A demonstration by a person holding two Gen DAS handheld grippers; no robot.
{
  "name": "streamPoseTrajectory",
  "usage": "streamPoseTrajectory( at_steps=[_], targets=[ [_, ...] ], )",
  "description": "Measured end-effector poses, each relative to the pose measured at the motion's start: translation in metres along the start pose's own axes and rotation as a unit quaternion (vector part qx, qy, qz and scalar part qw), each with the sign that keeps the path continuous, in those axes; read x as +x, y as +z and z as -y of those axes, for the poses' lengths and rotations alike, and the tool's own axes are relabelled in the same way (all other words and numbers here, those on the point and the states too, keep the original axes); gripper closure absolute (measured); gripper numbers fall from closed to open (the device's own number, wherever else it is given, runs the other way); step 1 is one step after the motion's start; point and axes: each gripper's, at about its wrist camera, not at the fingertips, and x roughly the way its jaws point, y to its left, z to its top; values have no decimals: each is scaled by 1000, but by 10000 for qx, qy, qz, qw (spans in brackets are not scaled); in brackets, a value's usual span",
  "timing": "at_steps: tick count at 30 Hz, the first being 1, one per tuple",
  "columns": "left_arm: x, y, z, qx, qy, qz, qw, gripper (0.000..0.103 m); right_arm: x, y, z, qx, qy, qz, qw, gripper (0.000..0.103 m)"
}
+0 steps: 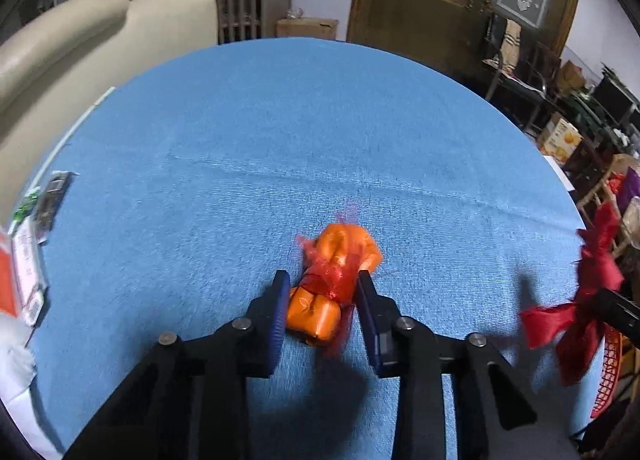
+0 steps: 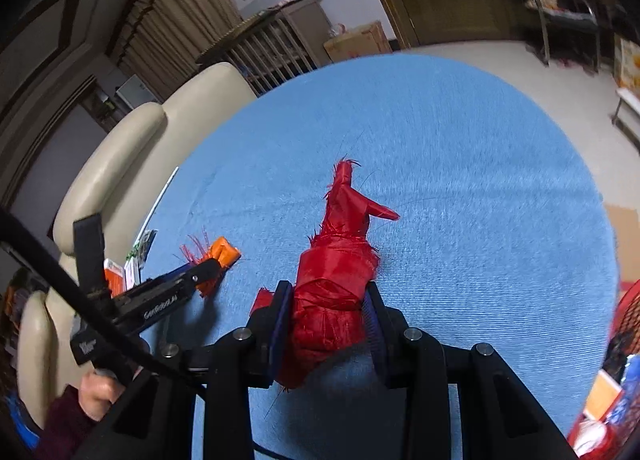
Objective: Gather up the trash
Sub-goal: 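Carry the red plastic and orange mesh bag over the red wastebasket with both tools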
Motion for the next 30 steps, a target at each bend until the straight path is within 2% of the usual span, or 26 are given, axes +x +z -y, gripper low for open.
streamPoseTrajectory(
  at_steps=[5,10,13,19,23,27,30],
  targets=[
    [-35,-10,17,79,2,268,9996,70,-34,-5,-6,-391,-116,349,9986,66],
    [-75,-25,32,250,-53,514,9984,70,-66,-9,-4,-472,-98,646,9967,66],
    [-104,-44,46,430,-49,677,9968,70,-82,-13,3,-490,-139,765,9958,65],
    [-150,-74,64,828,-30,876,9927,70,-103,-26,25,-680,-465,612,9947,65],
    [-162,-75,69,765,-110,886,9931,70,-114,-25,35,-728,-684,582,9933,65],
    [-183,-80,69,944,-74,1034,9901,70,-124,-21,37,-703,-759,611,9928,66],
    [-190,-83,63,814,-175,1095,9905,70,-129,-24,33,-814,-803,644,9914,66]
  ],
)
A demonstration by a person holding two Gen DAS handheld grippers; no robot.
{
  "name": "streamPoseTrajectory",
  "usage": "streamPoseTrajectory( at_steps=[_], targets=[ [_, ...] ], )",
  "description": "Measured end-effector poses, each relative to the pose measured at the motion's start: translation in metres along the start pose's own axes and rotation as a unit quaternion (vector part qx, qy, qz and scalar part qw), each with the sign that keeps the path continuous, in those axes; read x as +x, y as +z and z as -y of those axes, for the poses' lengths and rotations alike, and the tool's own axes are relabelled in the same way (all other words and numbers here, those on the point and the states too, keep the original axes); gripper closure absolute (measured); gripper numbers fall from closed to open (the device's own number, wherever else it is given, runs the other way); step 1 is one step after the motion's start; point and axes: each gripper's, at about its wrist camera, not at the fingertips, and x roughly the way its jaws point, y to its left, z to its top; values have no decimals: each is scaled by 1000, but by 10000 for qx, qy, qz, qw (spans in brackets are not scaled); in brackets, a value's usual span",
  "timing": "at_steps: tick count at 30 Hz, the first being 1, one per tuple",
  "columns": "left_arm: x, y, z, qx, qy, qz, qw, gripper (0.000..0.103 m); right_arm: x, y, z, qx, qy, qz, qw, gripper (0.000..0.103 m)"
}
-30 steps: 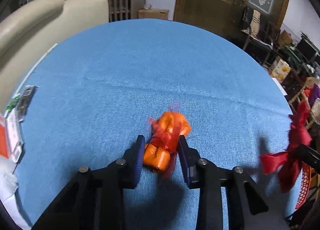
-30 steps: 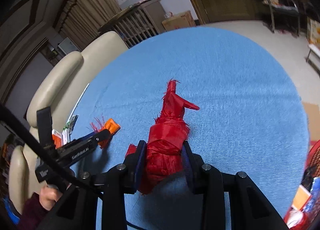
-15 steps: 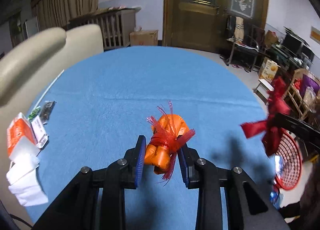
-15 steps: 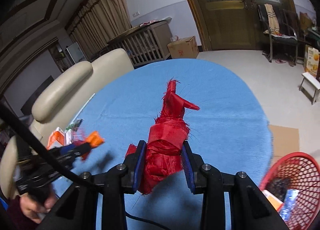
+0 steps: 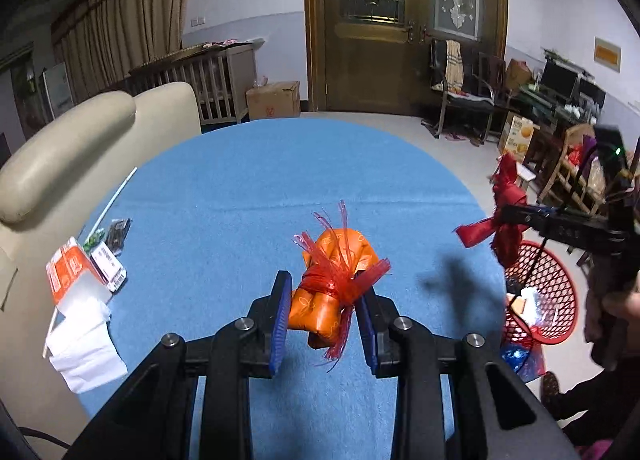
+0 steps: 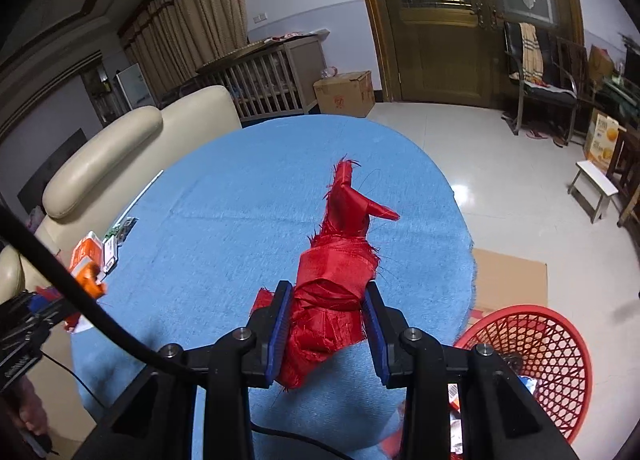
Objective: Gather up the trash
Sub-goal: 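Carry the red plastic and orange mesh bag over the red wastebasket with both tools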
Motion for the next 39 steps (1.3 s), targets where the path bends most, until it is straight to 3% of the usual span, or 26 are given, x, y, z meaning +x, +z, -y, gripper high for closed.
streamPoseTrajectory(
  at_steps=[6,13,24,39],
  targets=[
    [14,-6,-2,-310,-168,-62,9994,70,15,-16,-13,-32,194,-164,9997,66],
    [22,-3,9,-245,55,20,9997,70,12,-33,-38,-392,463,-135,9981,65],
    [36,1,14,-401,950,-207,9945,70,-1,-23,-35,-265,708,-21,9971,65],
    [36,-1,24,-391,931,-117,9948,70,-3,-30,-52,-396,793,-101,9960,65]
  ],
)
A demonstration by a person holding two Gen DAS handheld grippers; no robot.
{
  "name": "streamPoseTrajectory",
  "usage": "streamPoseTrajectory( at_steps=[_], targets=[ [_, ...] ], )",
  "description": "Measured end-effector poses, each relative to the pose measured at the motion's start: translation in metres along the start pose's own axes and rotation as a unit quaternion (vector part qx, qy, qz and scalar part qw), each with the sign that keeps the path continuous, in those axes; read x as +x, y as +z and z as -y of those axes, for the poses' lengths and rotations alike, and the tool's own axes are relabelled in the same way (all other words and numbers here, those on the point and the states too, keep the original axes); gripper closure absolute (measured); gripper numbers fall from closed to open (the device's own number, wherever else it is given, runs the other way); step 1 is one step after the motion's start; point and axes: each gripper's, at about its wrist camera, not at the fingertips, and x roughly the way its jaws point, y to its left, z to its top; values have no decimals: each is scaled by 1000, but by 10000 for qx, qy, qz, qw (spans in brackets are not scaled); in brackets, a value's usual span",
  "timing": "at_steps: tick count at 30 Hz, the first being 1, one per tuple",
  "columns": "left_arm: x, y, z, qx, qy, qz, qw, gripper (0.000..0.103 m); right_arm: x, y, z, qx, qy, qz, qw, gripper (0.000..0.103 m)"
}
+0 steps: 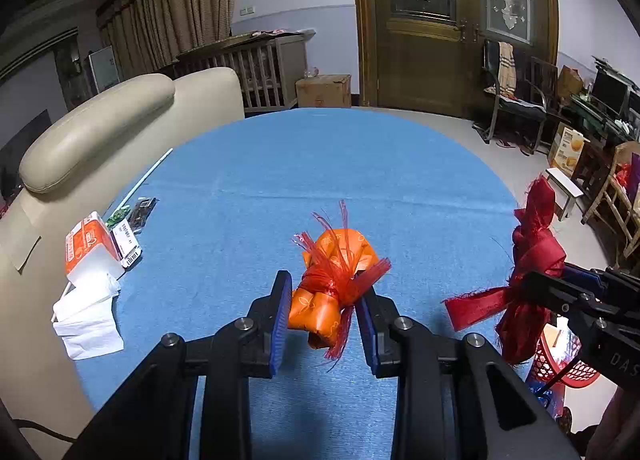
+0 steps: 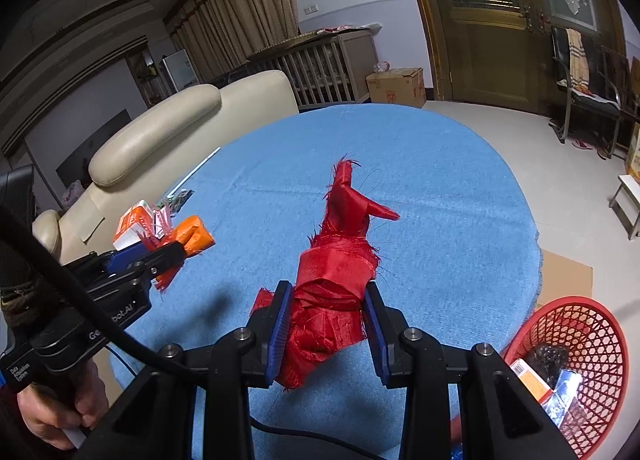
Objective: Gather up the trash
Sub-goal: 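Carry the red plastic and orange mesh bag over the red wastebasket with both tools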
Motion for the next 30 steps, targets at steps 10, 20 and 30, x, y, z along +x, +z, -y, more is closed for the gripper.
streamPoseTrajectory(
  at_steps=[10,20,30],
  targets=[
    [-3,-2,0,80,-23,34,10000,70,-1,-1,-9,32,-31,17,10000,65],
    [-8,-2,6,112,-19,91,9999,70,-7,-3,-11,8,10,84,10000,65],
    [-5,0,23,274,-128,10,9995,70,-16,-7,12,219,-97,146,9996,65]
  ],
)
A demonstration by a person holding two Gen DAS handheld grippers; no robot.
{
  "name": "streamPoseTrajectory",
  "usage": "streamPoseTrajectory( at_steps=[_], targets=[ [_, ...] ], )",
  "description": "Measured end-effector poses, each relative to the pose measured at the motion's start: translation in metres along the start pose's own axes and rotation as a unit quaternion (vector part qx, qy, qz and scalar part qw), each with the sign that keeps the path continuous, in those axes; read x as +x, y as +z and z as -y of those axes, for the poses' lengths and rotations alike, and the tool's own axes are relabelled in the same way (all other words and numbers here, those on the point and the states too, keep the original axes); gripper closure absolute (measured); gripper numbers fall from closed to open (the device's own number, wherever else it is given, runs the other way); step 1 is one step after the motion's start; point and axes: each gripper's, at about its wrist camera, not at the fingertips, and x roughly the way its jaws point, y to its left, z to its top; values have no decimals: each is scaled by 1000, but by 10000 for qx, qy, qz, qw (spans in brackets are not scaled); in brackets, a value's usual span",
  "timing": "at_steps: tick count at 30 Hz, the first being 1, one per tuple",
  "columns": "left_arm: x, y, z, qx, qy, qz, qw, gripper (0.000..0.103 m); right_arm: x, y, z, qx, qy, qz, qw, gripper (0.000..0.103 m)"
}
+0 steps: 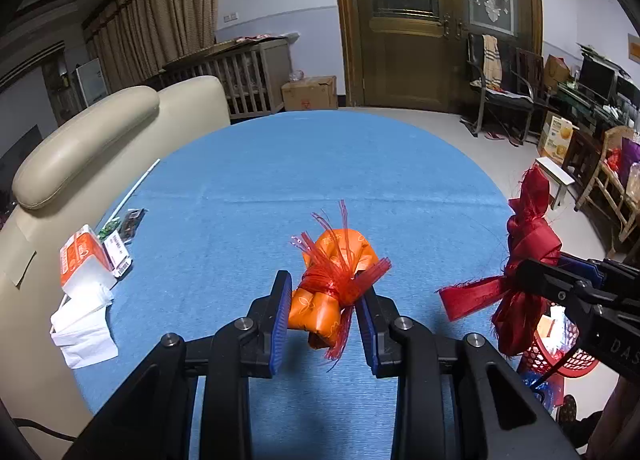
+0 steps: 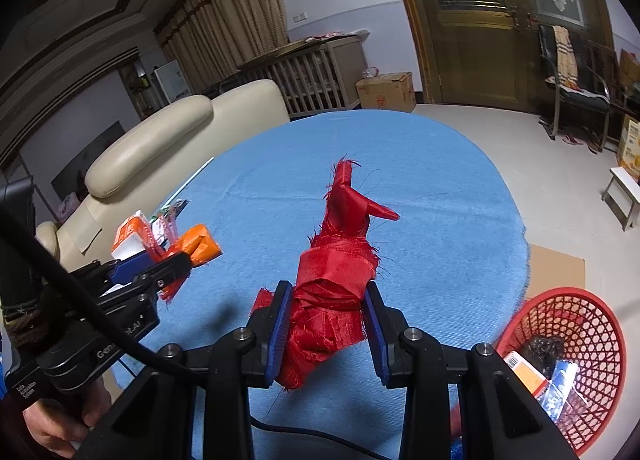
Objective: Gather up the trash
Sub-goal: 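Carry the red plastic and orange mesh bag over the red wastebasket with both tools, then open the left tool to drop the orange bag while the right tool drops the red plastic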
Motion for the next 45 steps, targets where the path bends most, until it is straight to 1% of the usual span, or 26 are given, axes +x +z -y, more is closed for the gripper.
streamPoseTrajectory(
  at_steps=[4,8,11,14,18,21,23,26,30,34,37,38,39,40,41,42,43,45],
  targets=[
    [1,5,10,99,-77,1,9999,70,-4,-1,16,165,-63,22,9998,65],
    [2,12,25,159,-282,3,9995,70,-14,-1,35,286,-193,98,9994,65],
    [2,16,42,279,-503,3,9983,70,-25,-2,53,387,-358,167,9985,65],
    [2,21,62,411,-846,-23,9956,70,-37,-2,74,541,-557,233,9967,65],
    [6,26,91,543,-1459,-151,9877,70,-58,-9,111,867,-925,318,9914,65],
    [7,28,115,691,-1785,-207,9813,70,-77,-19,143,1209,-1186,400,9847,65],
    [7,29,129,792,-1935,-250,9776,70,-88,-25,161,1397,-1327,440,9803,65],
    [8,29,152,950,-2192,-360,9704,70,-99,-31,181,1601,-1459,458,9752,64],
    [10,26,185,1219,-2520,-518,9586,70,-110,-39,200,1807,-1532,476,9704,63],
    [15,22,212,1423,-2733,-755,9483,69,-115,-48,214,1949,-1519,438,9680,63],
    [21,21,227,1477,-2803,-930,9439,69,-113,-52,224,2014,-1494,408,9672,63],
    [25,21,233,1491,-2864,-1053,9406,67,-114,-54,227,2033,-1479,399,9671,63],
    [29,21,237,1496,-2895,-1139,9385,61,-112,-53,230,2053,-1450,385,9671,62],
    [33,21,242,1494,-2895,-1203,9378,52,-112,-53,233,2092,-1407,356,9671,48],
    [34,19,244,1487,-2882,-1225,9380,47,-112,-54,235,2140,-1355,339,9668,42],
    [36,19,245,1487,-2881,-1241,9378,47,-111,-54,238,2174,-1336,335,9663,36],
    [37,19,246,1502,-2882,-1264,9372,47,-112,-56,240,2212,-1298,334,9660,36],
    [35,16,244,1502,-2827,-1245,9392,47,-113,-58,239,2227,-1256,332,9662,36]
  ],
)
